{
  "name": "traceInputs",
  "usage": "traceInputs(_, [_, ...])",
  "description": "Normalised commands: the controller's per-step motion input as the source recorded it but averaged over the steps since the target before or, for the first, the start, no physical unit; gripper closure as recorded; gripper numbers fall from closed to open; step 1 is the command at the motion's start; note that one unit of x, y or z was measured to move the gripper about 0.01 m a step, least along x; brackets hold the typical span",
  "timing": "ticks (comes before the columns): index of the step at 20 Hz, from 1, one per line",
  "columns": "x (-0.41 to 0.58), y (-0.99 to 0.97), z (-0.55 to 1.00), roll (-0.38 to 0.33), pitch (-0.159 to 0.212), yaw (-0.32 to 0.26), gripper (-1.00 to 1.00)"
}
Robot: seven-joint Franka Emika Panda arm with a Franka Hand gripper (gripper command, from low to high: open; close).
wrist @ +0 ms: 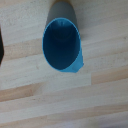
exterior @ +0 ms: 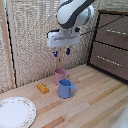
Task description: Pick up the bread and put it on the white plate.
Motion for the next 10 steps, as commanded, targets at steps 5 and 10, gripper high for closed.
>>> traceInputs(5, [0.121,0.79,-0.06,-0.088,0.018,0.0,-1.0])
traceInputs(10, [0.116,0.77,-0.05,-0.08,0.0,0.002,-1.0])
